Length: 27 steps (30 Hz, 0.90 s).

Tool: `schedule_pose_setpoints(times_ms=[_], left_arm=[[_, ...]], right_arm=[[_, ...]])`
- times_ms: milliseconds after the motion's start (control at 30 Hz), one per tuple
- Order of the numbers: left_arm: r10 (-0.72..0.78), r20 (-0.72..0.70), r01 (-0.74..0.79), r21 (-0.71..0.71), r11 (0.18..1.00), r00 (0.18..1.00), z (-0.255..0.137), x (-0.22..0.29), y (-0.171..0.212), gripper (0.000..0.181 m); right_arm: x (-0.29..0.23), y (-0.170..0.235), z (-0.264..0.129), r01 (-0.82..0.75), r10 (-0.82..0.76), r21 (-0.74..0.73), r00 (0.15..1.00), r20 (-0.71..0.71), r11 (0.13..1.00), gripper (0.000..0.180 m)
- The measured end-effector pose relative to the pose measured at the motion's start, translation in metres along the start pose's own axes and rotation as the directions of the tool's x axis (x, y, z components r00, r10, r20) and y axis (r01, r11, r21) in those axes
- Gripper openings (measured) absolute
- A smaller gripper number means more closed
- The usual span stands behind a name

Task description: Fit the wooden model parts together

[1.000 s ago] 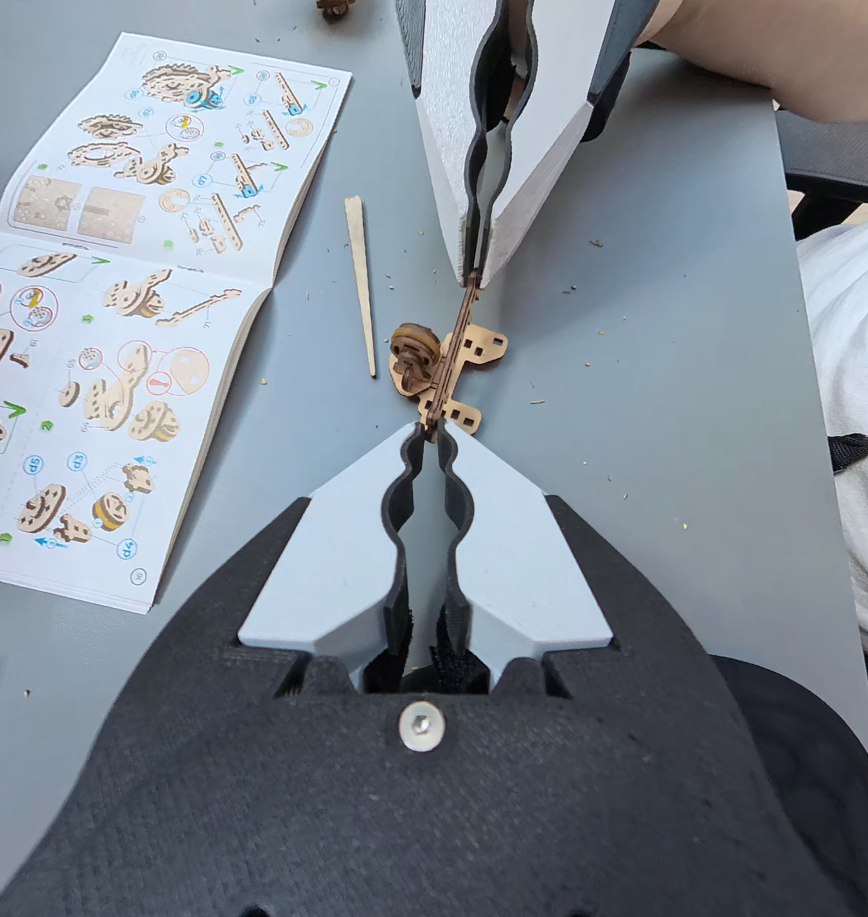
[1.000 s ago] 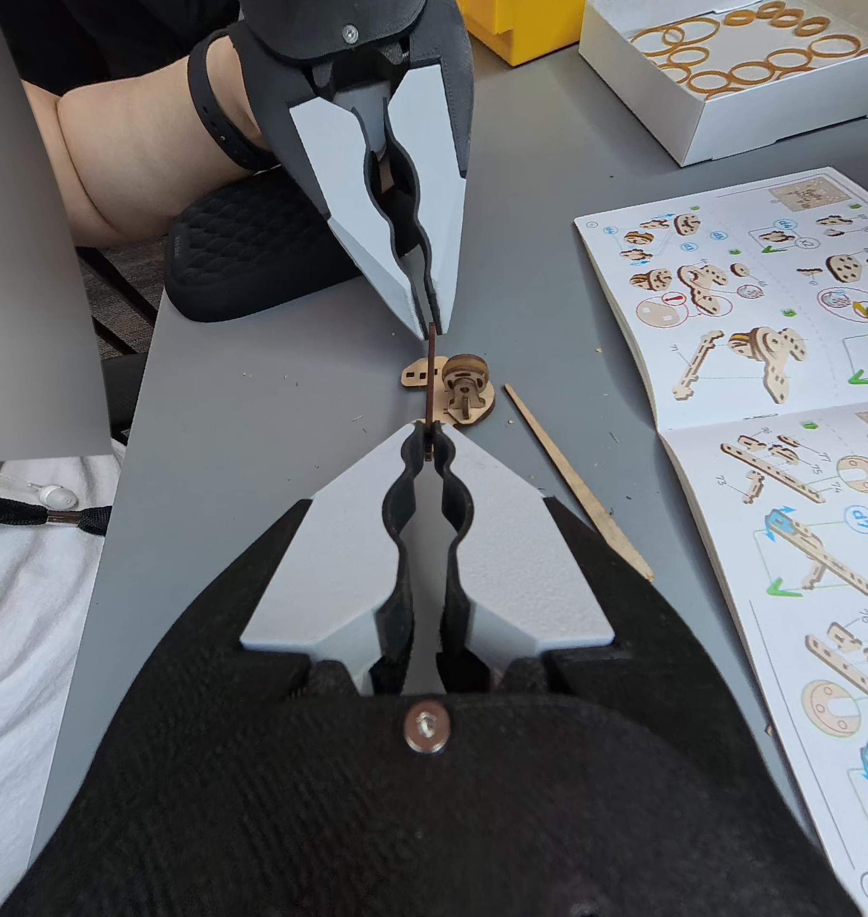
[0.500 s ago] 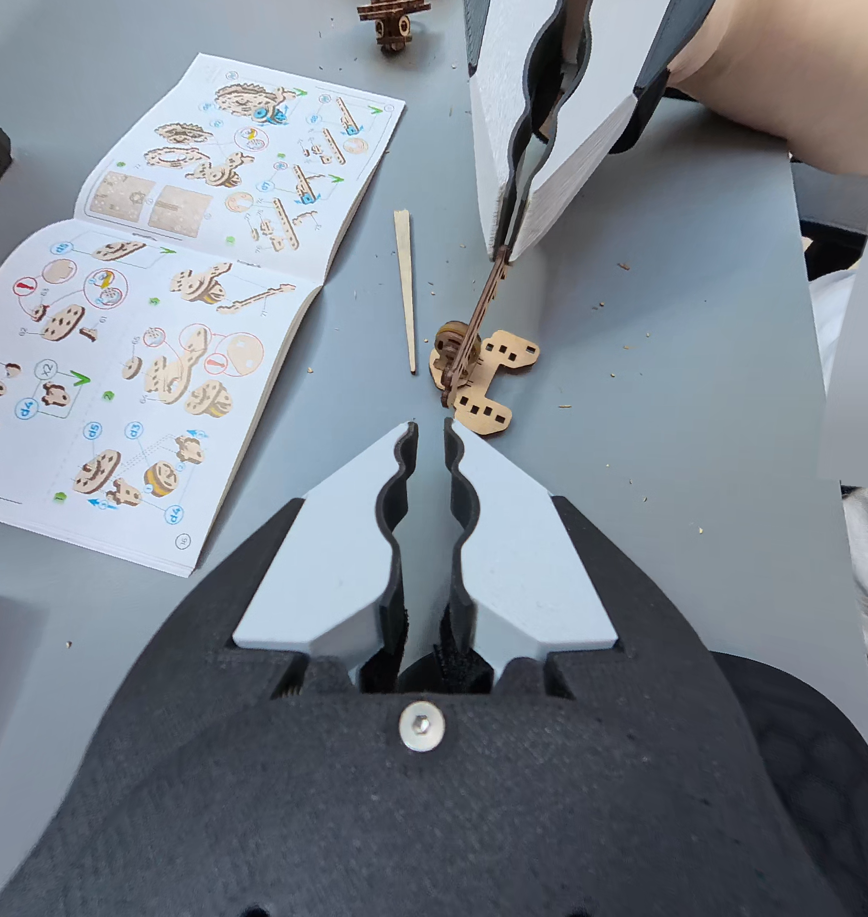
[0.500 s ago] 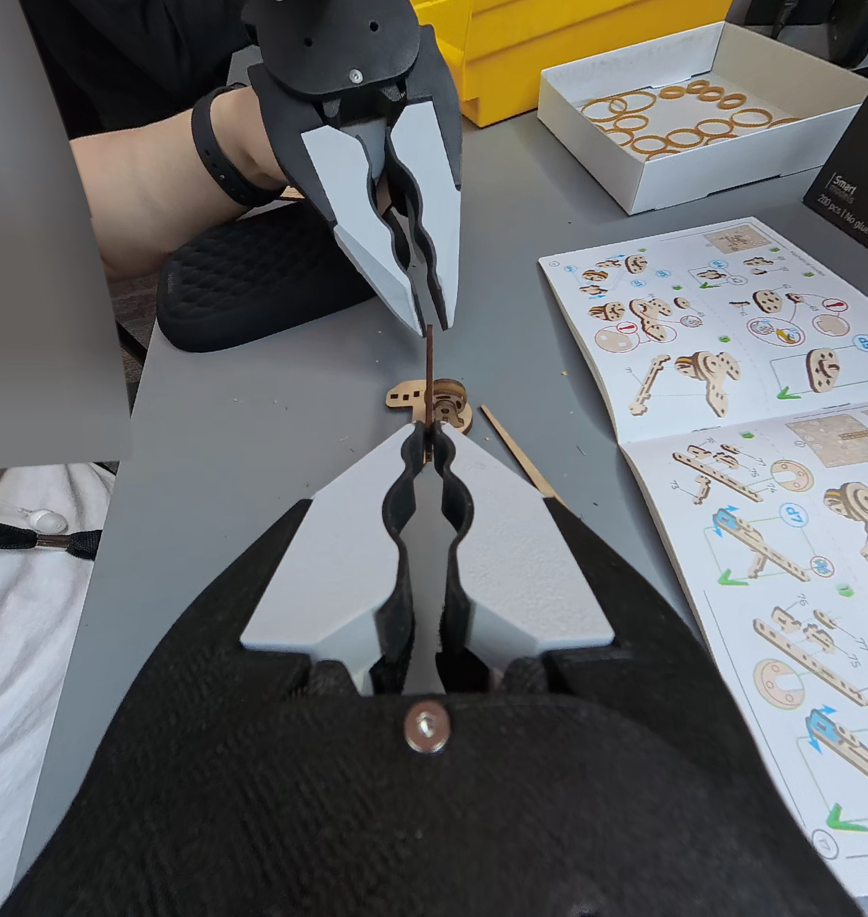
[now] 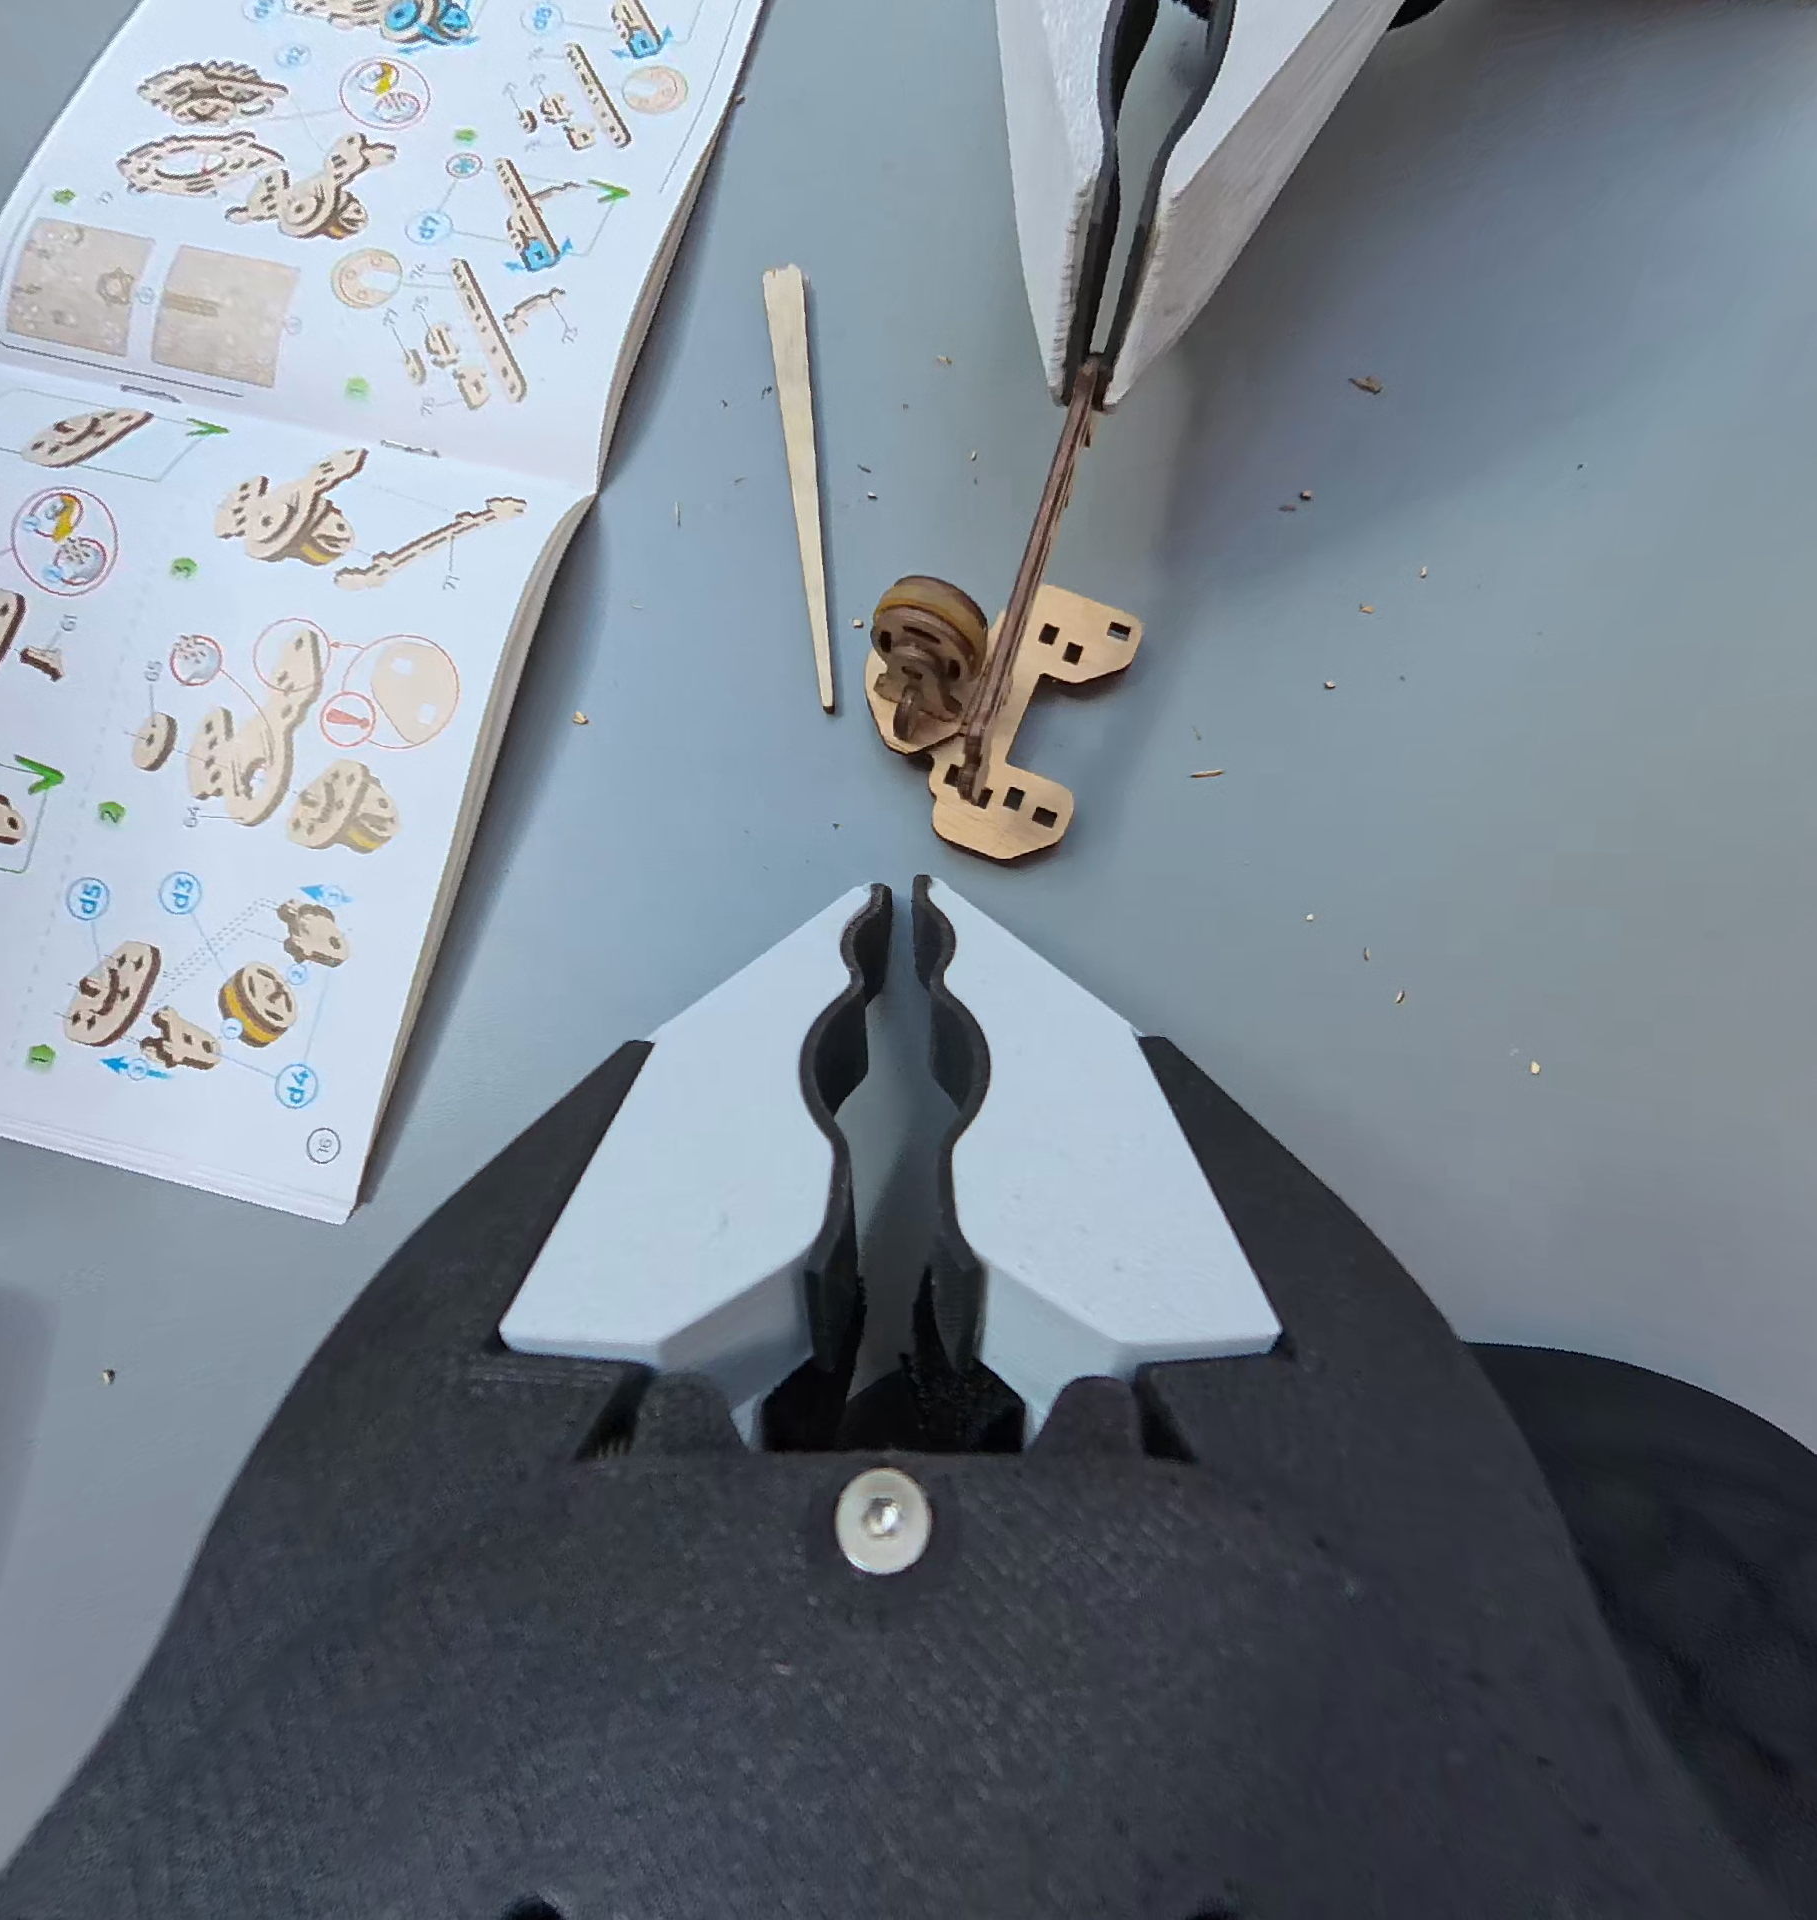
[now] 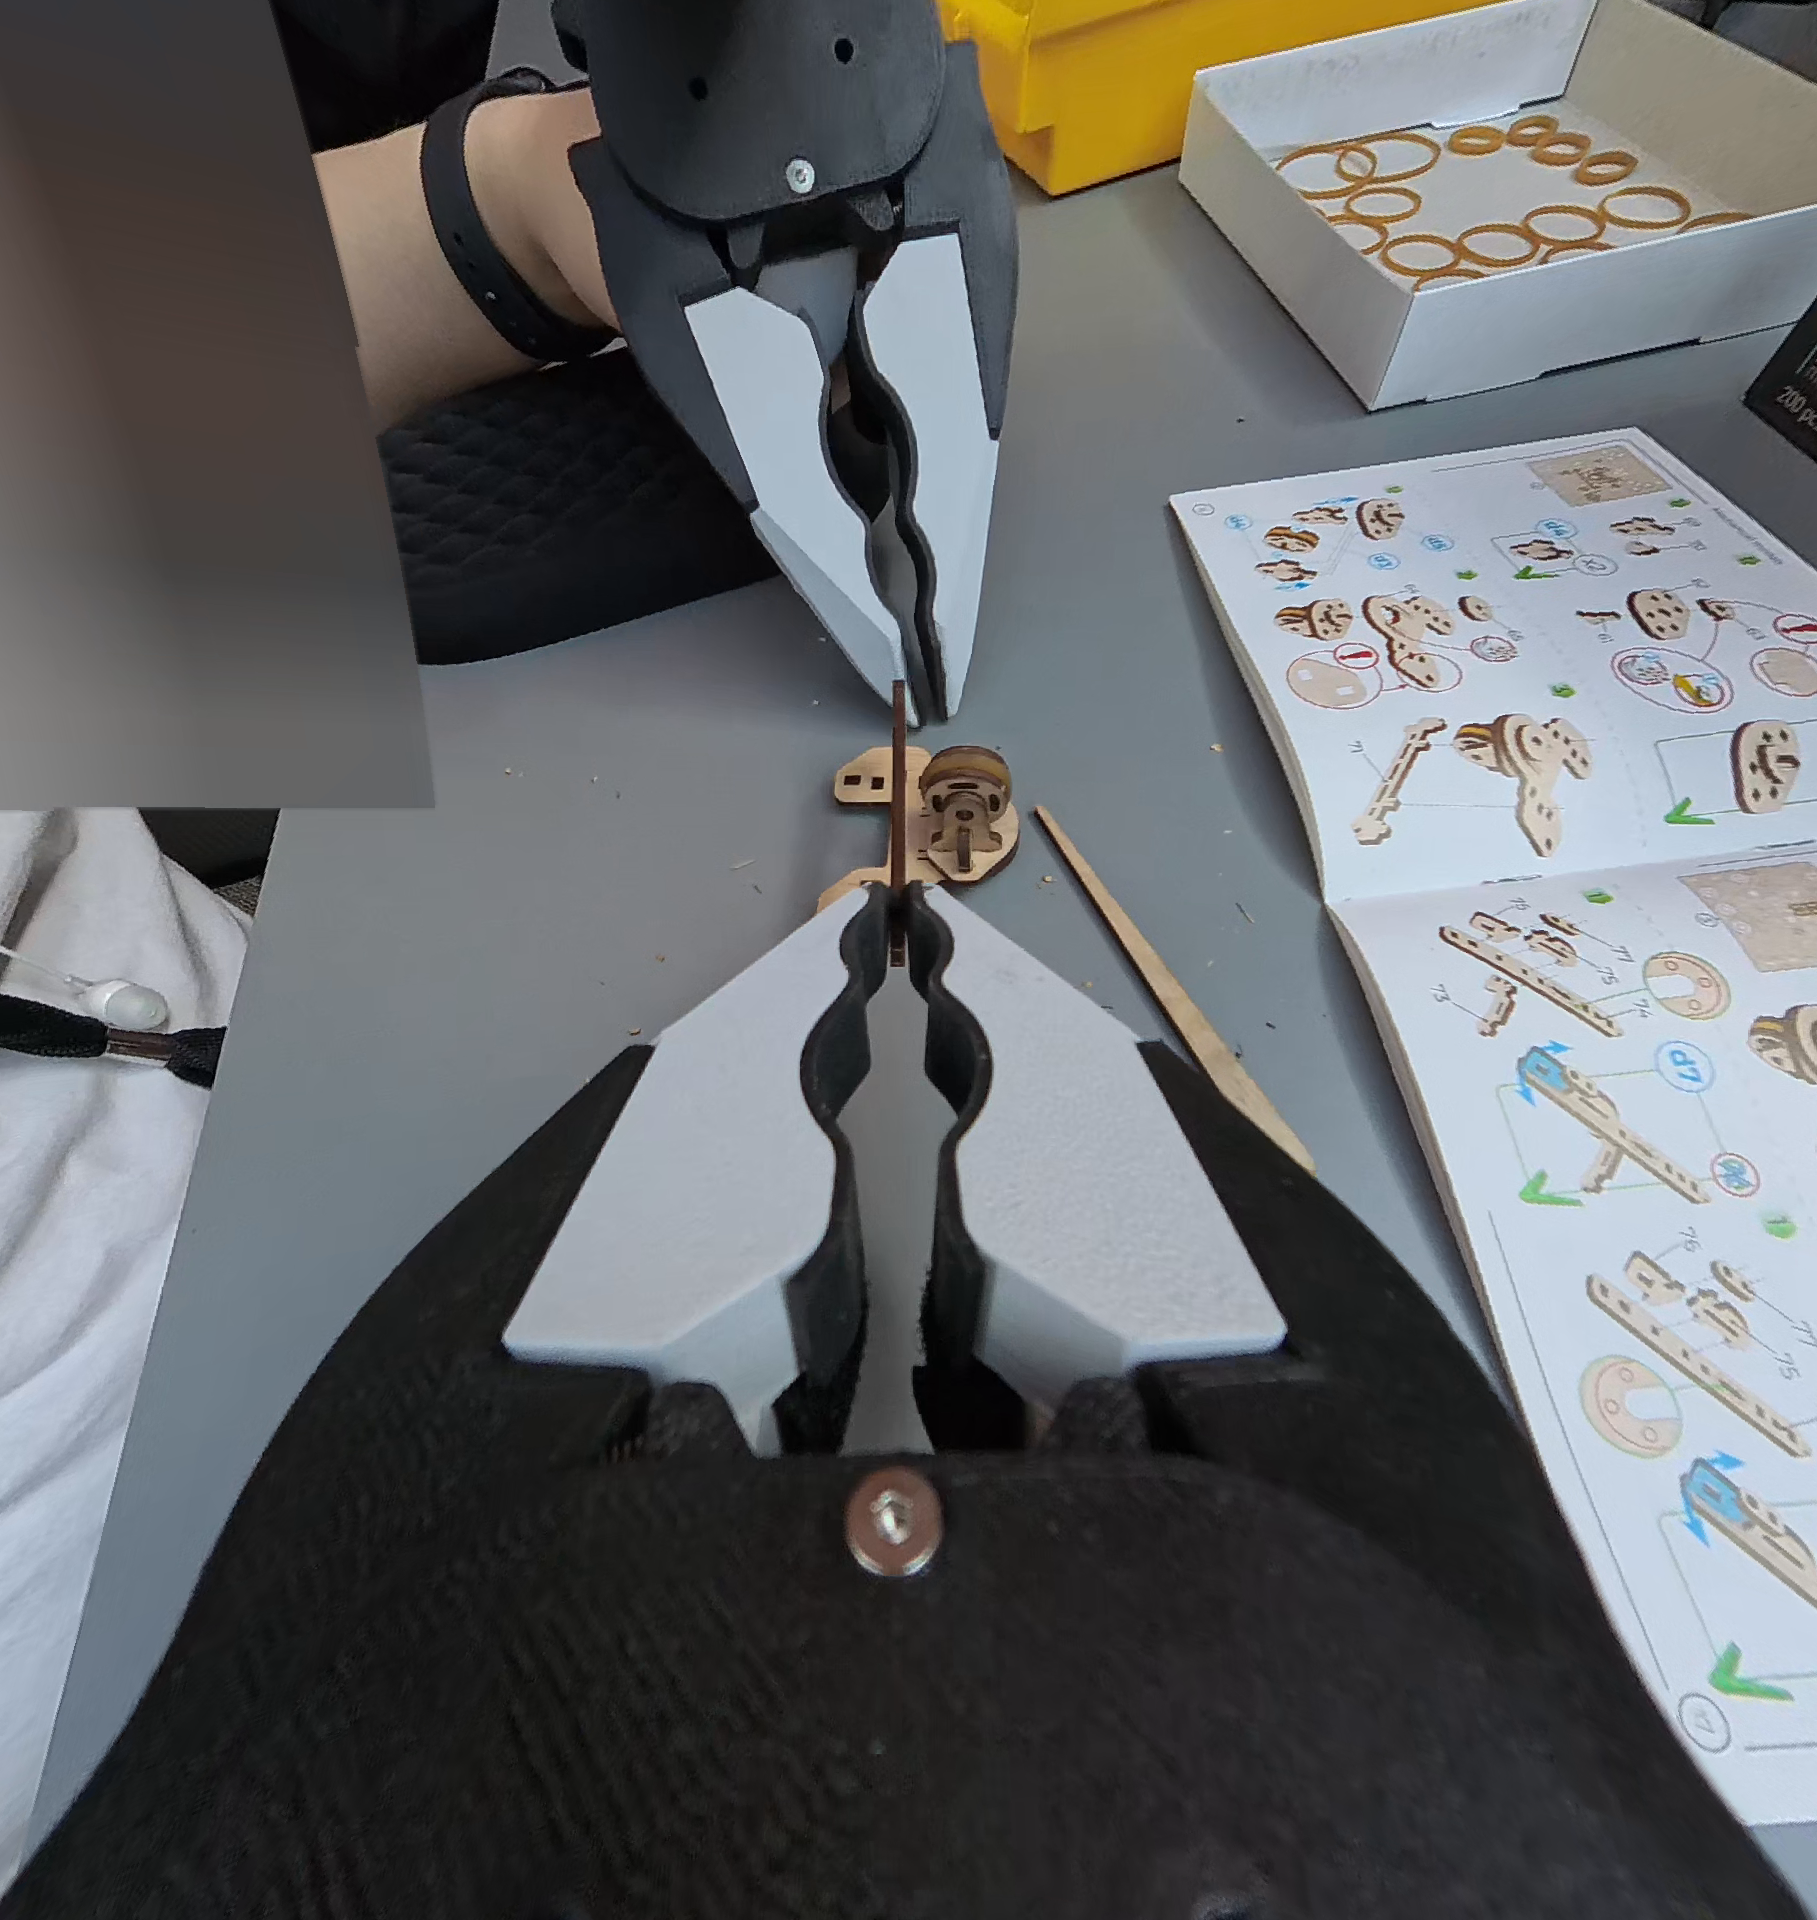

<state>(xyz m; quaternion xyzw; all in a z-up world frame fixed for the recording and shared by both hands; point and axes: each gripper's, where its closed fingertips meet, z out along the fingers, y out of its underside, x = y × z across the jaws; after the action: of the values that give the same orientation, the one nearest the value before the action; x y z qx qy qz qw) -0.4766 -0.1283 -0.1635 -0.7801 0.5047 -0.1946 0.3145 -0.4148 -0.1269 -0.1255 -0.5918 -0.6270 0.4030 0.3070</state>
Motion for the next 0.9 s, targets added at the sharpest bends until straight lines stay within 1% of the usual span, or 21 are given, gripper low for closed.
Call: schedule_pose_setpoints(times_ms=[200,300,467,533,667,767,900], left_arm=[[0.043,0.000,-0.043,-0.004,0.999,0.999,0.000,0.004,0.000,0.007],[0.058,0.006,-0.059,0.011,0.998,0.998,-0.002,0.005,-0.002,0.005],[0.039,-0.045,-0.037,0.054,0.998,0.998,-0.008,0.007,-0.005,0.005],[0.018,-0.075,-0.013,0.071,0.997,0.997,-0.010,0.007,-0.007,0.011],[-0.014,-0.080,0.024,0.122,0.992,0.997,-0.018,-0.002,-0.013,0.015],[-0.022,-0.117,0.042,0.172,0.984,0.993,-0.021,0.000,-0.023,0.016],[0.003,-0.124,0.013,0.132,0.991,0.992,-0.012,0.004,-0.021,0.014]], right_arm=[[-0.001,0.005,0.010,-0.022,0.022,-0.019,1.000,0.019,1.000,0.002],[-0.003,0.008,0.014,-0.006,0.006,-0.032,1.000,0.012,0.999,0.002],[0.000,0.003,0.013,-0.046,0.046,0.009,0.999,0.011,0.999,0.002],[0.004,0.003,0.012,-0.061,0.061,0.015,0.998,-0.008,0.998,0.002],[0.004,0.002,0.011,-0.062,0.062,0.022,0.998,-0.013,0.998,0.002],[0.004,0.003,0.012,-0.050,0.050,0.013,0.999,-0.021,0.999,0.002],[0.004,0.003,0.013,-0.038,0.038,0.009,0.999,-0.024,0.999,0.002]])
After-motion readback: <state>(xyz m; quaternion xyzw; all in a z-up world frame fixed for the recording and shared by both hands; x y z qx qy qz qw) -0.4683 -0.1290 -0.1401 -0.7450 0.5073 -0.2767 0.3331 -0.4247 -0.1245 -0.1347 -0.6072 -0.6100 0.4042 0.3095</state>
